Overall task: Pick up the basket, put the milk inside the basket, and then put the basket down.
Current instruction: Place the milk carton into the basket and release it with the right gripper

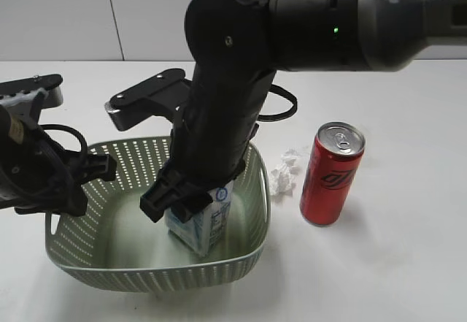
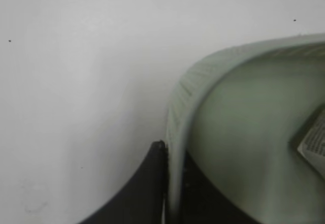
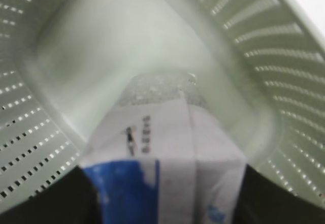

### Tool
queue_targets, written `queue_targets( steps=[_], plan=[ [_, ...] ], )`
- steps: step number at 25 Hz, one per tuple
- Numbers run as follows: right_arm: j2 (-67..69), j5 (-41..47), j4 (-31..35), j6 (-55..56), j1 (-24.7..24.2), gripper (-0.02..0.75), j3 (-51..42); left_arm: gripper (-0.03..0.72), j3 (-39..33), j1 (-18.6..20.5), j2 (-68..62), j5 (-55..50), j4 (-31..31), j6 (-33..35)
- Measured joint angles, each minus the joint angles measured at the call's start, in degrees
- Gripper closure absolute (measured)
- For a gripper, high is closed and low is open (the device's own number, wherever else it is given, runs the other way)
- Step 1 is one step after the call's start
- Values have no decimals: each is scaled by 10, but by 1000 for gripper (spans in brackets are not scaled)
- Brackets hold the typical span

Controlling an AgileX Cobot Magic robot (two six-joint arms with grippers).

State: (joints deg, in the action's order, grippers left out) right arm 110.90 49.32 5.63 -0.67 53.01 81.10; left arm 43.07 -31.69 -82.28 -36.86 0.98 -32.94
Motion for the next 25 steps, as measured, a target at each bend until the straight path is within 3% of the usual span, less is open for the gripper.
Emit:
queue_targets(
  steps=[3, 8, 10, 19, 25],
  plan=[
    [0, -1, 0, -15, 0, 388, 0, 682, 0, 0, 0, 0, 0, 0],
    [-1, -1, 7, -23, 0, 176, 2, 680, -2, 1, -5, -13, -1, 1],
    [-5, 0, 7, -23, 0, 137, 2, 680, -2, 1, -5, -13, 2, 1],
    [-110, 17, 5, -24, -18, 116, 7, 680, -2, 1, -2, -29, 6, 1],
    [-162, 29, 2, -23, -138, 116, 8, 680, -2, 1, -2, -41, 13, 1]
  ],
)
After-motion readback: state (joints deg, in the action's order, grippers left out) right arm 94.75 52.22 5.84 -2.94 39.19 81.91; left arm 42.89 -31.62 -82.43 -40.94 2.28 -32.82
